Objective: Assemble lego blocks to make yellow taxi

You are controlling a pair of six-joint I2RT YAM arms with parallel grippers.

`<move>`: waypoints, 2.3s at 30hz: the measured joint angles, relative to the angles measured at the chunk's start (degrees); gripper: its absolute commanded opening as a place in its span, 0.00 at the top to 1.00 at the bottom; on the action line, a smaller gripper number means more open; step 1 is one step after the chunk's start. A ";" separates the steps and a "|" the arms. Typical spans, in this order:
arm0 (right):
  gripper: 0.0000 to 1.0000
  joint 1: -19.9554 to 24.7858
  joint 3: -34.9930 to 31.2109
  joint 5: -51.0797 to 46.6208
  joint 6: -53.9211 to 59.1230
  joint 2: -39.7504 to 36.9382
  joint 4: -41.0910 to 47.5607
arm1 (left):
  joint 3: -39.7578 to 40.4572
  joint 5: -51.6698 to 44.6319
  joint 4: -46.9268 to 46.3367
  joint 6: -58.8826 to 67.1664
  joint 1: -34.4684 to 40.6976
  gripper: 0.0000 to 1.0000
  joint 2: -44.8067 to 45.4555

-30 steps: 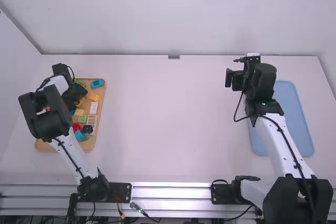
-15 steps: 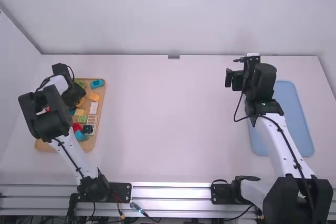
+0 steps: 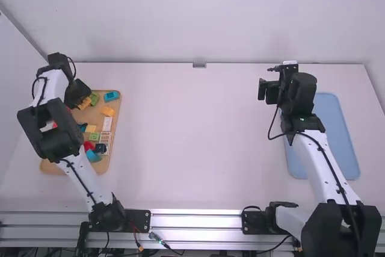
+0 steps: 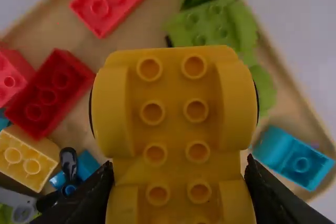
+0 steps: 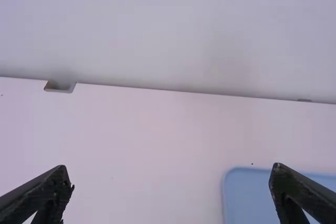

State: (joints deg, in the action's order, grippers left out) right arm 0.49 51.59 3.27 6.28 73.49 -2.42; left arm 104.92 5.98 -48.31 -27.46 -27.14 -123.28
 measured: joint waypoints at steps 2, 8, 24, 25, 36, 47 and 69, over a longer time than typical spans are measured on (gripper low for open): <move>0.01 0.00 0.00 0.00 0.11 0.00 0.00 | 1.42 1.16 -0.98 0.00 1.01 0.98 0.04; 0.01 0.00 0.00 -0.04 -0.09 0.00 0.07 | -2.84 5.27 1.62 0.76 8.70 0.98 2.14; 0.01 0.00 0.00 -0.07 -0.35 0.00 0.17 | -23.41 -14.23 1.73 51.87 40.52 0.98 20.33; 0.01 0.00 0.00 -0.09 -0.31 0.00 0.20 | -23.89 -14.97 -0.04 56.96 42.93 0.98 20.33; 0.01 -0.02 0.00 0.04 -0.42 0.00 0.26 | -35.34 -13.44 9.05 84.80 60.78 0.98 20.33; 0.01 0.00 0.00 -0.02 -0.22 0.00 0.26 | -45.27 -12.92 22.45 87.56 62.34 0.98 20.33; 0.01 0.00 0.00 0.00 -0.24 0.00 0.26 | -45.24 -21.16 26.51 82.62 56.54 0.98 20.31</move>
State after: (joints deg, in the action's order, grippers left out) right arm 0.49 51.59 3.27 6.04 73.49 -2.15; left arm 59.68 -15.18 -21.80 55.16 29.41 -102.98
